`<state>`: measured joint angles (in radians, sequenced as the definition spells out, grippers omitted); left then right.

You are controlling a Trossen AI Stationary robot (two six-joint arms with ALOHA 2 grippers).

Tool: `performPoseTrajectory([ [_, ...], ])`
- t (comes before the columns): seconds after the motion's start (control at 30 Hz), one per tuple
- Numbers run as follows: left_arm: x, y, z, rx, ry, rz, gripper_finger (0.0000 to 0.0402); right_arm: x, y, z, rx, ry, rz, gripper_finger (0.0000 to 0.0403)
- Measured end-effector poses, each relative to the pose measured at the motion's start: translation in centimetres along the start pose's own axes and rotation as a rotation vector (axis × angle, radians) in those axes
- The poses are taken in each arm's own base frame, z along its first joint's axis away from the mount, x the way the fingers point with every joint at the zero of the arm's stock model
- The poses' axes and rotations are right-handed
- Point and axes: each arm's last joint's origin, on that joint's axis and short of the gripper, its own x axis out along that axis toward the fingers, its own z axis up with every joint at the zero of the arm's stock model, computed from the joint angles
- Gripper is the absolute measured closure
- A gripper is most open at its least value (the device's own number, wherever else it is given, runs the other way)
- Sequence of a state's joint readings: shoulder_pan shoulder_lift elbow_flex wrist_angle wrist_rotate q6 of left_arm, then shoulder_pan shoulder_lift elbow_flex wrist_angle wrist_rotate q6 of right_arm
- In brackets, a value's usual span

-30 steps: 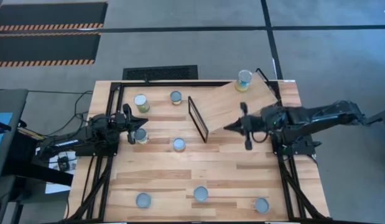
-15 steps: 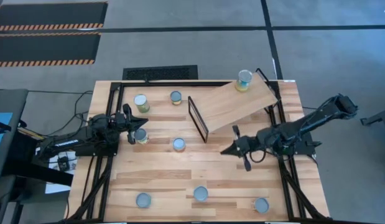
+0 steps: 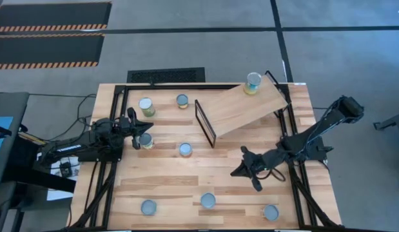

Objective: Pick and place cans onto a shelf
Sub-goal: Put the canned tomatoes on the shelf

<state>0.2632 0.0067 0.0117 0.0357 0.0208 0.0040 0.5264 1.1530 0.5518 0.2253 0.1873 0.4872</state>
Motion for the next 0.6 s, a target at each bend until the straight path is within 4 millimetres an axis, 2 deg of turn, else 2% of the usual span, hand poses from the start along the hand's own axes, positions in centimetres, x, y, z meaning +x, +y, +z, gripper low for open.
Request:
performPoseTrajectory([
  [0.23, 0.0, 0.0, 0.0, 0.0, 0.0, 0.001, 0.0401, -0.2, 0.0, -0.9, 0.194, 0.111, -0.054, 0.0397],
  [0.47, 0.0, 0.0, 0.0, 0.003, 0.0, 0.001, 0.0401, -0.4, 1.9, -0.6, 0.306, 0.276, -0.137, 0.0398],
  [0.6, 0.0, 0.0, 0.0, 0.003, 0.0, 0.001, 0.0401, 0.2, 3.5, -0.3, 0.388, 0.385, -0.212, 0.0397],
])
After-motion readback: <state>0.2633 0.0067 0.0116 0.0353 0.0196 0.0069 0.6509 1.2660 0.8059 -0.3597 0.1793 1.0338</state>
